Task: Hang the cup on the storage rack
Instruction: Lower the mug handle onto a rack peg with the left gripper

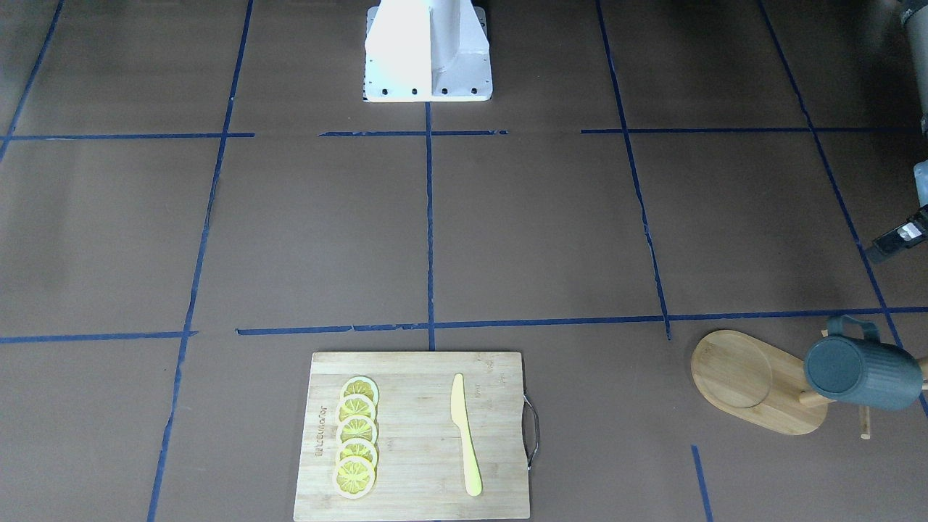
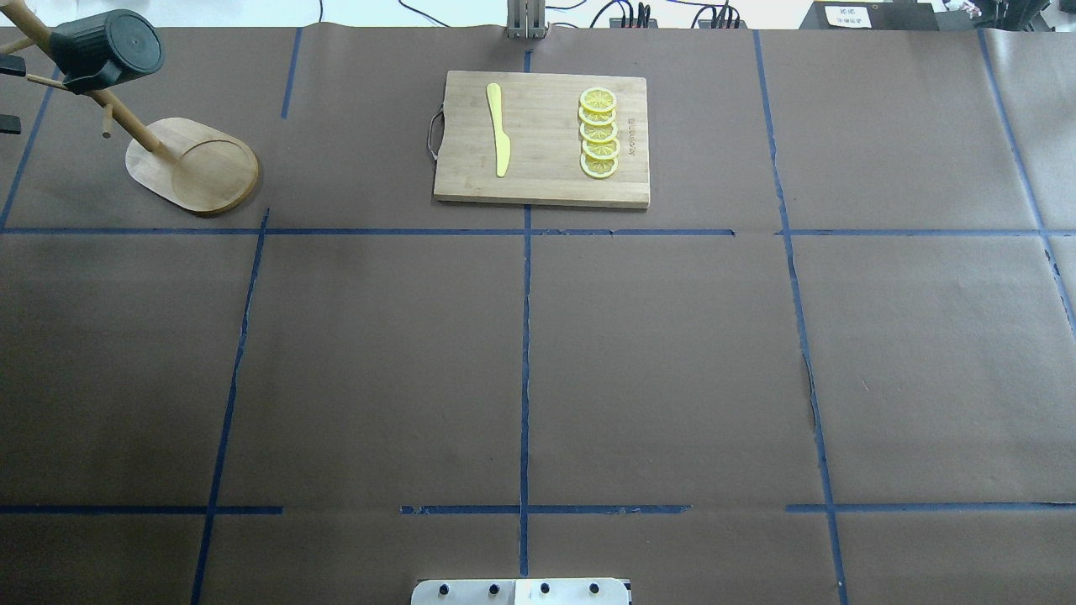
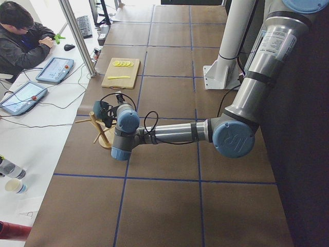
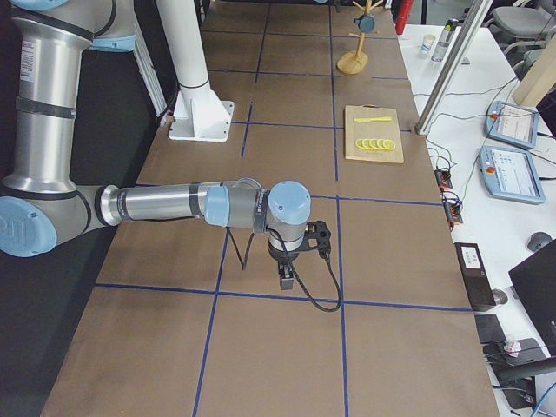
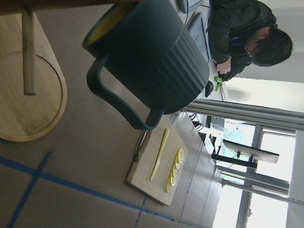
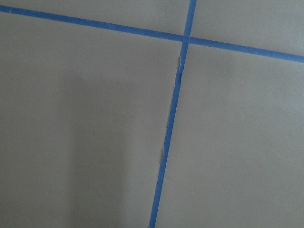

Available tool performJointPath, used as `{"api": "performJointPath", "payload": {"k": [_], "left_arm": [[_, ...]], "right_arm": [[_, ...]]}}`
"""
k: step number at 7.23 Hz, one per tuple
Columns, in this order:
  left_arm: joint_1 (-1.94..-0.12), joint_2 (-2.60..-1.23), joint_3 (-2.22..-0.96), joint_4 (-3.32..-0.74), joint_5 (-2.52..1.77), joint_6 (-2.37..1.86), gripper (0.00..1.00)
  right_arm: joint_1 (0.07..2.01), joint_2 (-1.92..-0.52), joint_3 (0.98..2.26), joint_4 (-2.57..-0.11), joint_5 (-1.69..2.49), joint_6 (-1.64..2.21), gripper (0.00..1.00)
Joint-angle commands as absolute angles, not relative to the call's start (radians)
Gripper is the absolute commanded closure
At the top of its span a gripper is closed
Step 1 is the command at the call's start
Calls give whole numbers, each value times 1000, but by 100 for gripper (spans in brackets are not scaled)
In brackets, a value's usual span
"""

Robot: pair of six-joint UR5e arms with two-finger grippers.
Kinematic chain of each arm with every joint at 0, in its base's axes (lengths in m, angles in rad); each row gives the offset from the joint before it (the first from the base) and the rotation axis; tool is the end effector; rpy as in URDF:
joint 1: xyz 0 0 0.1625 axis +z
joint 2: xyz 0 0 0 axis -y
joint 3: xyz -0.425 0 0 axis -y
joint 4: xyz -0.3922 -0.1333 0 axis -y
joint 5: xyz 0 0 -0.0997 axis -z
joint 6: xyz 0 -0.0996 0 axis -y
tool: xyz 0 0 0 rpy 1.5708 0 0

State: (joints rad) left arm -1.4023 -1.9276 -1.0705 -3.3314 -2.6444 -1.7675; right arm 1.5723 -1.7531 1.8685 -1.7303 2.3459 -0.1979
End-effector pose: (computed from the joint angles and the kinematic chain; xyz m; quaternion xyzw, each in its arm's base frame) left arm 0.0521 -0.5789 0.5150 0.0615 0.7122 -0.1677 0.6789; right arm 0.0642 -0.4089 0.6108 0.0173 -0.3780 -0.0825 0.9220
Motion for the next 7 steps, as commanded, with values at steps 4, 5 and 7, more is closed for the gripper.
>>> {"api": "performJointPath", "payload": {"k": [4,5,7], "left_arm": [[-1431,-1919,-1074,-3028,-2617,-1140,4],[-1428,-1916,-1074,-2969,-2558,-1002,0],[-1440,-1917,-1075,-2762,-2504,-675,0]], "right_arm": [[1572,-1753,1865,-1730,2345,-198,0],[1572,-1753,1864,-1730,2345,-198,0],[1572,-1755,1867,-1730,2347,-198,0]]}}
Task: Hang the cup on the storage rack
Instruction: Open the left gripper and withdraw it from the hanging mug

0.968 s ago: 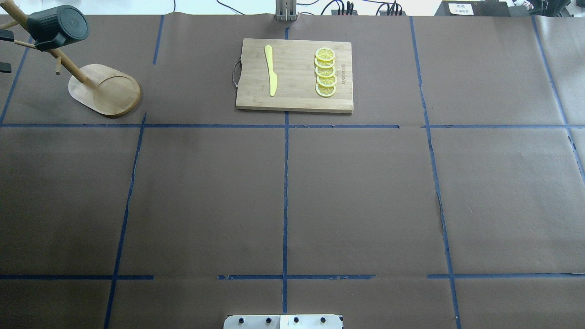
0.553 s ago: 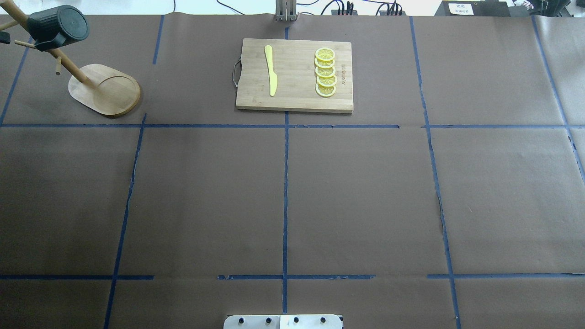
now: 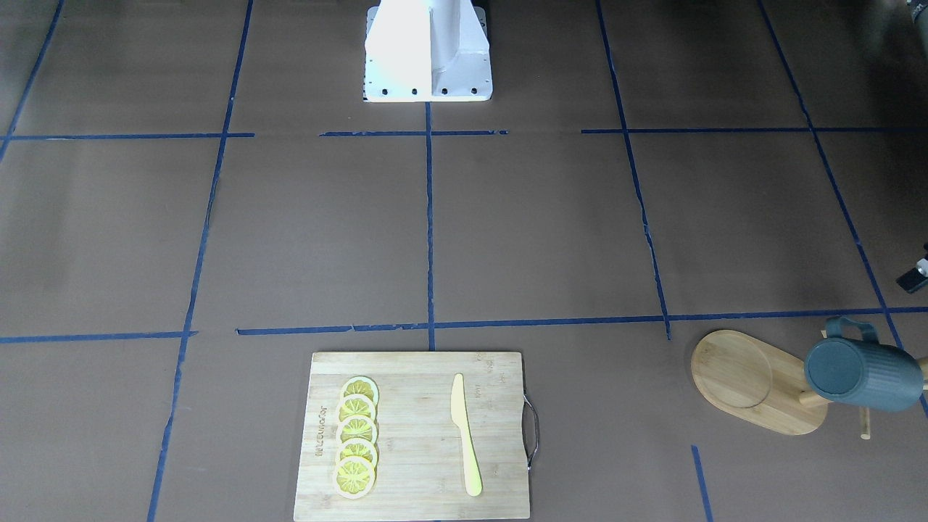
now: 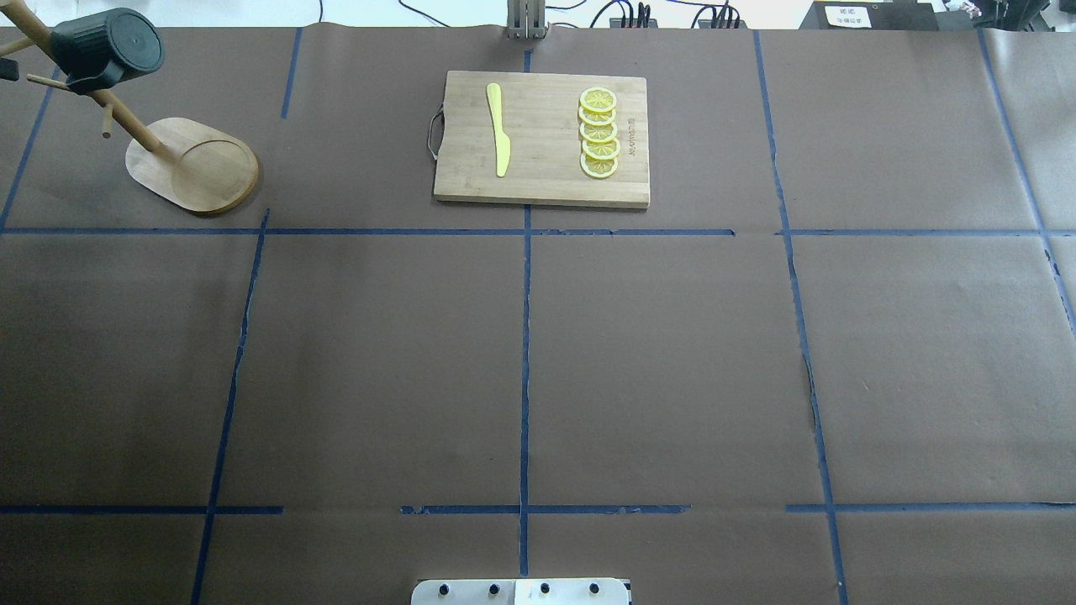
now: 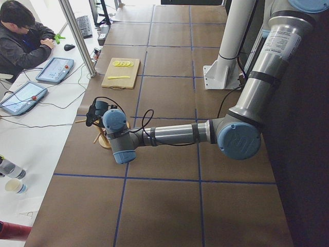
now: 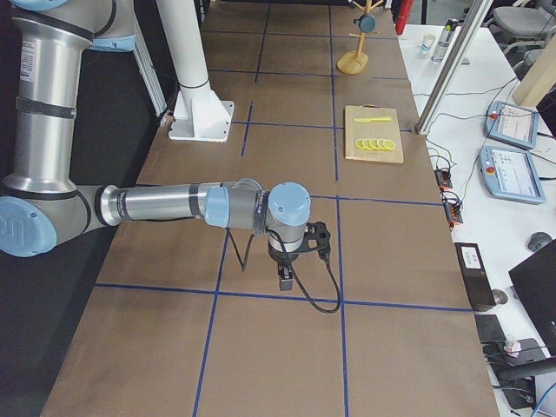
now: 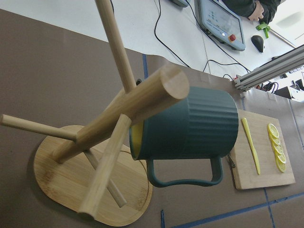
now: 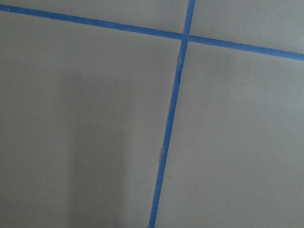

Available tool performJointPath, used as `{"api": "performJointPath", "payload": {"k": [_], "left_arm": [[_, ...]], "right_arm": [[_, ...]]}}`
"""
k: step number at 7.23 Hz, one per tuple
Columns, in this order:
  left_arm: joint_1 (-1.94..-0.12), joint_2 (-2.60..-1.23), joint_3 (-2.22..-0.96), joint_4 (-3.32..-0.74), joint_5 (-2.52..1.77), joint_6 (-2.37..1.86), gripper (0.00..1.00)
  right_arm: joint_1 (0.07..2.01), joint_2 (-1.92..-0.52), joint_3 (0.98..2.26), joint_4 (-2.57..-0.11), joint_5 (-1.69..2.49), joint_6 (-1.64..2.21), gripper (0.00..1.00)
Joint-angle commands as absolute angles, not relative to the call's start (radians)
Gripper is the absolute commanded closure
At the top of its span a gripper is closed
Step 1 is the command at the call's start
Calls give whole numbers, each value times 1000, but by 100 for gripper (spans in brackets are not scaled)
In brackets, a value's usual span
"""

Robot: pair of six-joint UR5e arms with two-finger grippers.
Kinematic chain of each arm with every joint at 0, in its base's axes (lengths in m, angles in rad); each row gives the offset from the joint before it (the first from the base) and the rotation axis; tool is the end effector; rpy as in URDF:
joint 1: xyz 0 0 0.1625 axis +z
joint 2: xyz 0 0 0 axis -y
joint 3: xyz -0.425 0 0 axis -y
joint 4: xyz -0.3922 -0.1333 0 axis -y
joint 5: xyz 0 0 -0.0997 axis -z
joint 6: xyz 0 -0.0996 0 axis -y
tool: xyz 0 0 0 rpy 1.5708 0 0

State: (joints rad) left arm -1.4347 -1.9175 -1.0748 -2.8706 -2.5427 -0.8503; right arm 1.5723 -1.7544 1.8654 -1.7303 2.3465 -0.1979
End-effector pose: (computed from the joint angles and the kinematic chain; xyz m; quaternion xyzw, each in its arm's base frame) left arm 0.0341 -0.6253 0.5524 0.2382 0.5729 -0.0213 0.7839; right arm 0.0642 -0.4082 0.6128 0.0153 -0.3784 -0.0816 0.9219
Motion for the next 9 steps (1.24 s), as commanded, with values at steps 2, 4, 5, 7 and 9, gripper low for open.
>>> {"api": "performJointPath", "payload": {"k": [2,4,5,7,9], "left_arm": [[-1454,-1907,-1077,-2571,-2497,-402,0],[-1465,-1901,-1115,-2449,-2499,-311,0],[-1462,-1891,-1162,-2398,-2500,-311,0],[-1454,-1847,-1303,-2213,-2500,-289,0],[-1454,-1838,-1327,-2038,-2415,-104,0]], "right_arm": [[1572,-1755,1867,-1730,2347,-198,0],[1572,-1756,1868,-1730,2347,-198,0],[1572,-1756,1868,-1730,2347,-198,0],[1572,-1756,1870,-1730,2347,-198,0],[1572,-1756,1868,-1730,2347,-198,0]]}}
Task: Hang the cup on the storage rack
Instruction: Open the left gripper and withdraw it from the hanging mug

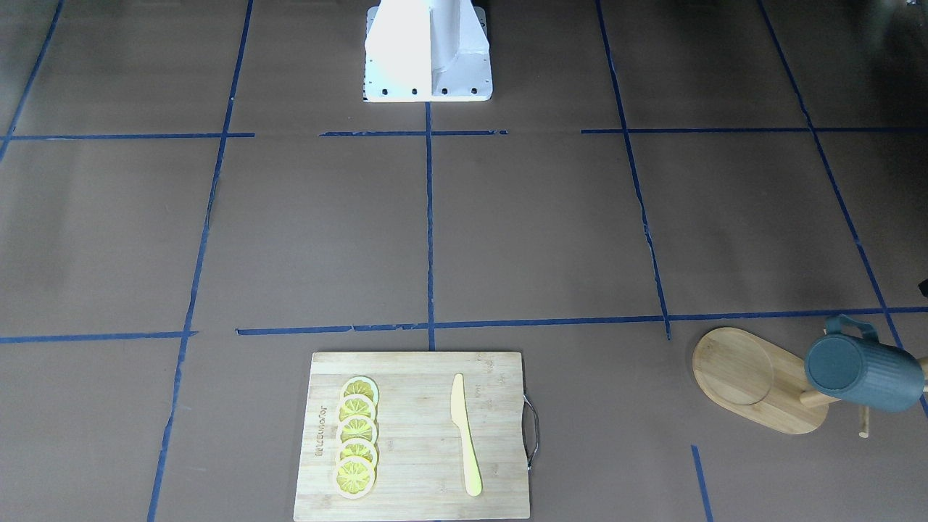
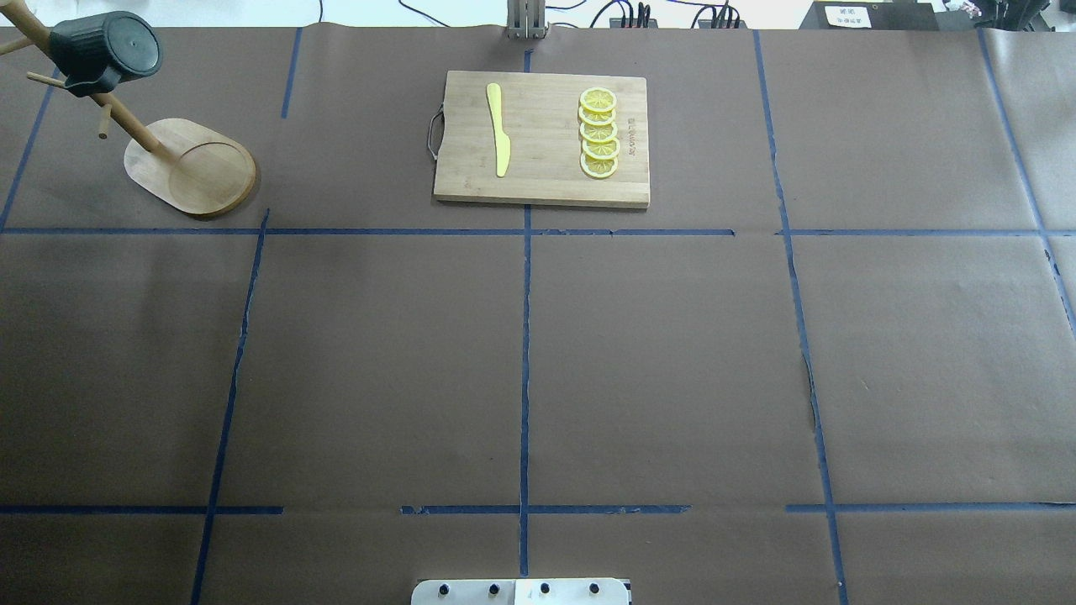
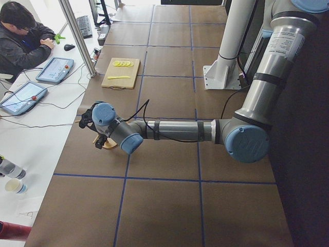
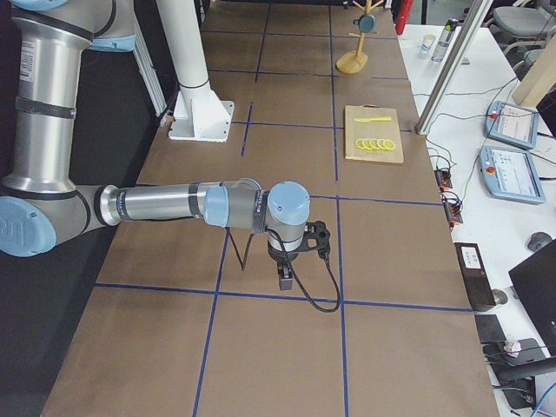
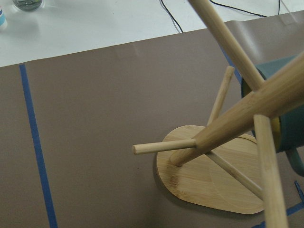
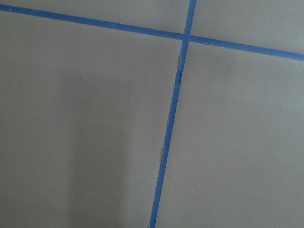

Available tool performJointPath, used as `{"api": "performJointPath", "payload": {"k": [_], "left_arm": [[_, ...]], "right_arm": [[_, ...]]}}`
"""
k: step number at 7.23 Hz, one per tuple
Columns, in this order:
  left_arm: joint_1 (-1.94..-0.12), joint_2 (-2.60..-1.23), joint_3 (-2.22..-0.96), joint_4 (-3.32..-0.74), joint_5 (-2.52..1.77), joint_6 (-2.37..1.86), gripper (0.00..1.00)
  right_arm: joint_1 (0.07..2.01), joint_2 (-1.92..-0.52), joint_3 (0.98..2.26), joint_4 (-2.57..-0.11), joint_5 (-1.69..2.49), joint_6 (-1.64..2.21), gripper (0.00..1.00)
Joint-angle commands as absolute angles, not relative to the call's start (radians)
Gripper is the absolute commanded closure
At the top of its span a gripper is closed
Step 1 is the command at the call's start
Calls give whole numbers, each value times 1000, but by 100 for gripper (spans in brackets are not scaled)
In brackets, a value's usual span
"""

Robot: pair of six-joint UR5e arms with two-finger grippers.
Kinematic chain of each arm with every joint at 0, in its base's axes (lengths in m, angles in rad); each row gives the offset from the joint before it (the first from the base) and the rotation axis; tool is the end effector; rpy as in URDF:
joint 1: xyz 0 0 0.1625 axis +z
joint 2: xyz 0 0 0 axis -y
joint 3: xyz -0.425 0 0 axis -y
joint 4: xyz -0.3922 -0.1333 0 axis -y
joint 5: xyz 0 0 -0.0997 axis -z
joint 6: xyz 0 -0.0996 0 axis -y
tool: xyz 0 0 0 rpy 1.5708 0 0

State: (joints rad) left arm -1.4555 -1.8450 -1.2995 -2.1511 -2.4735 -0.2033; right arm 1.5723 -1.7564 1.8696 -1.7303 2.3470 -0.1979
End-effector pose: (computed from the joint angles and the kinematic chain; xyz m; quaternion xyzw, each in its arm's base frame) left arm 0.0171 -0.6267 0.5671 0.1892 0.4535 0.0874 0.8666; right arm 0.0641 -0.4075 0.6115 0.0163 -0.3786 -0.0820 0.9218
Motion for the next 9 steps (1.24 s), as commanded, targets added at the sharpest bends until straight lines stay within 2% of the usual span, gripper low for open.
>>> {"api": "performJointPath", "payload": {"k": [1,3,4,9], "left_arm": [[-1433,-1838,-1392,-1884,-2332,-45,0],[-1449,-1830,-1520,-1496,-2295,116,0],[-1482,-1727,-1531,-1487,-2307,117,0],[-1577,-1663,-1539,-1474,-2356,98,0]], "right_arm": [[1572,-1756,1868,-1730,2347,-198,0],[1572,-1756,1865,-1730,2345,-198,0],[1572,-1756,1864,-1730,2347,-198,0],[1572,-1753,1861,-1730,2345,-180,0]]}}
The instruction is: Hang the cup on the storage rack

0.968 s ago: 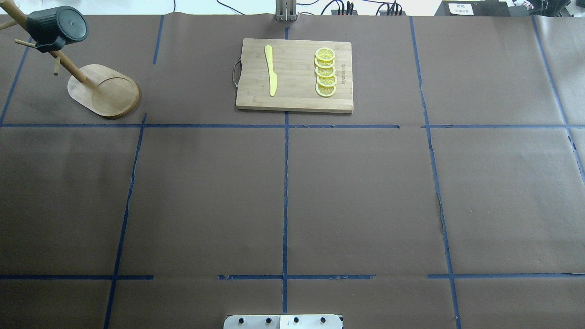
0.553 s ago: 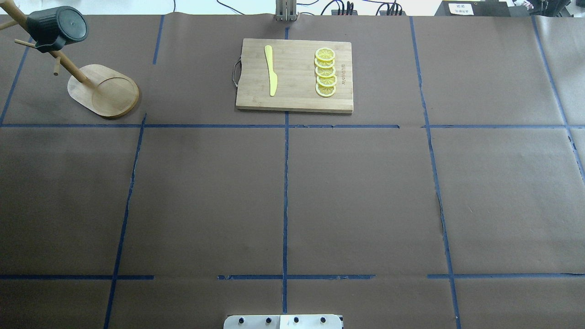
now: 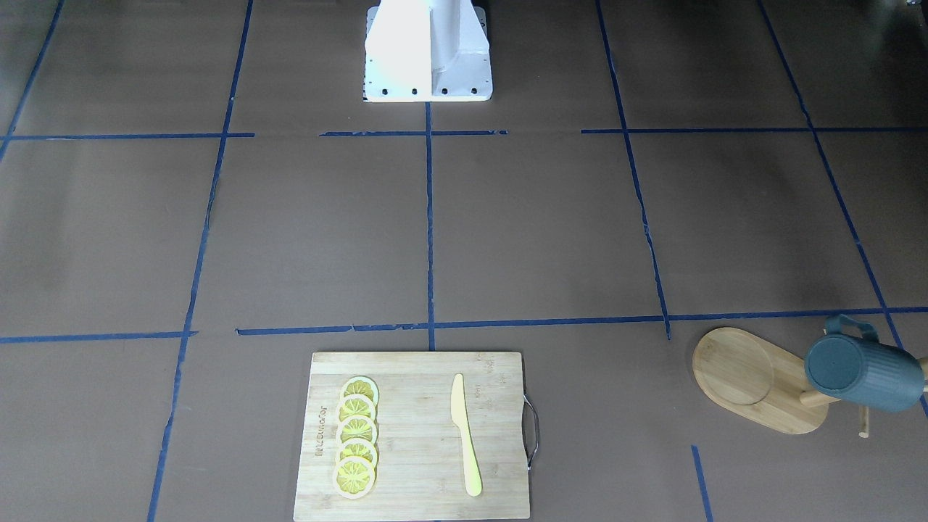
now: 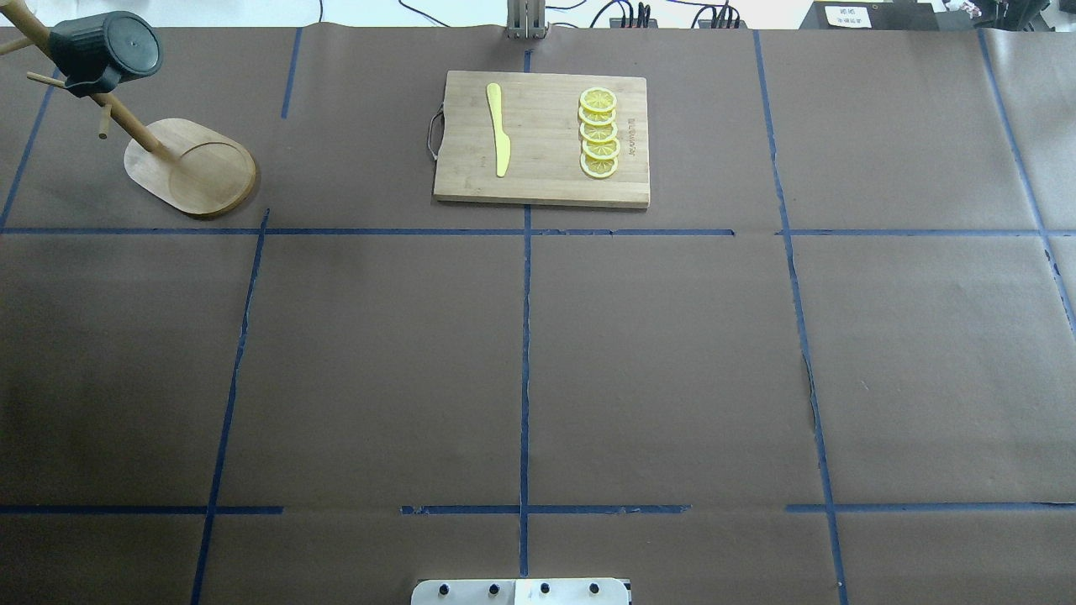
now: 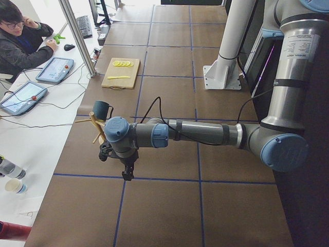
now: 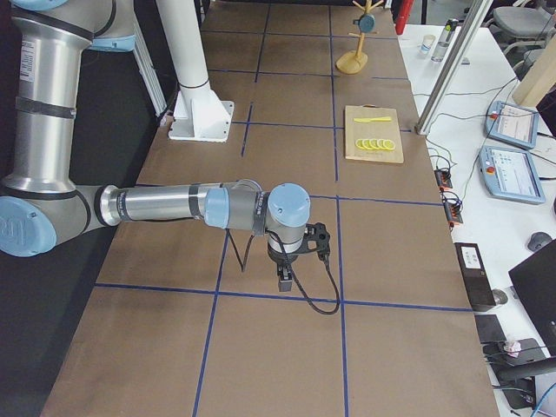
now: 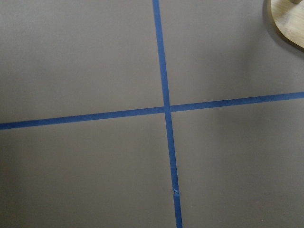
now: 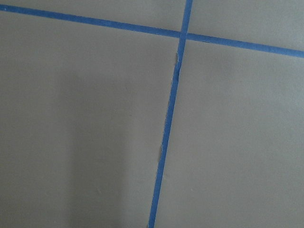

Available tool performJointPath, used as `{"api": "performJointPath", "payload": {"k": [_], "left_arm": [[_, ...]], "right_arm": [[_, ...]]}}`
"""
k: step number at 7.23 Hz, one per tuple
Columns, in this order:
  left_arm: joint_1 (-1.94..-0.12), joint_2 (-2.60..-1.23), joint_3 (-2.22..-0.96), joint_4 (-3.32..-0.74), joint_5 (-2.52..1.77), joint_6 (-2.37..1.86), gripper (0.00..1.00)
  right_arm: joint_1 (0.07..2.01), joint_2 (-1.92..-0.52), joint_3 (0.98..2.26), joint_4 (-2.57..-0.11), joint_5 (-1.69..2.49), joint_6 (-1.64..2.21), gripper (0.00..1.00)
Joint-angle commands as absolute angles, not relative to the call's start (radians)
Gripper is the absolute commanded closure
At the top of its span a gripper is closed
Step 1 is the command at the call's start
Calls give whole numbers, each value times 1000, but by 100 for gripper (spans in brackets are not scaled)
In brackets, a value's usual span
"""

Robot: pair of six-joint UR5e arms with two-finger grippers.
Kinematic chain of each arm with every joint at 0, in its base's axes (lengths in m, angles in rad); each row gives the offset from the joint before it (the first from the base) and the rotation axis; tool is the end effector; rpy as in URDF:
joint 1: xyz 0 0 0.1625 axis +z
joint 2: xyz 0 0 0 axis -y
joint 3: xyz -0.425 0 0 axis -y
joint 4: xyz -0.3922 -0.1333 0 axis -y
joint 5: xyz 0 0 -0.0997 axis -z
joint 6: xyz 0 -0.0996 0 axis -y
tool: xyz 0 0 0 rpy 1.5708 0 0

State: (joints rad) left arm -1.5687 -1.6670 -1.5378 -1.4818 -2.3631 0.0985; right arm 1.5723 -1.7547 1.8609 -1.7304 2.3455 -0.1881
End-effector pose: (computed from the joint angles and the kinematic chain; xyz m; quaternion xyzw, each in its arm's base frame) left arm -0.0613 -0.5302 0.6332 0.0067 0.3860 0.0414 0.9216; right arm 0.0642 -0.4079 0.6152 0.0111 -0.3782 -0.0762 0.9225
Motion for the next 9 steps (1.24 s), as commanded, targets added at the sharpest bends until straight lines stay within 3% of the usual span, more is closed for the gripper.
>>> {"api": "performJointPath", "payload": {"k": [1,9], "left_arm": [[-1577,-1663,-1545,-1474,-2347,98,0],[-1575,-1597,-1585,-1485,-2344,104,0]], "right_arm": [[1572,-1753,1861,-1730,2345,-178,0],[1569,-1761,1853,-1732,2341,-184,0]]}}
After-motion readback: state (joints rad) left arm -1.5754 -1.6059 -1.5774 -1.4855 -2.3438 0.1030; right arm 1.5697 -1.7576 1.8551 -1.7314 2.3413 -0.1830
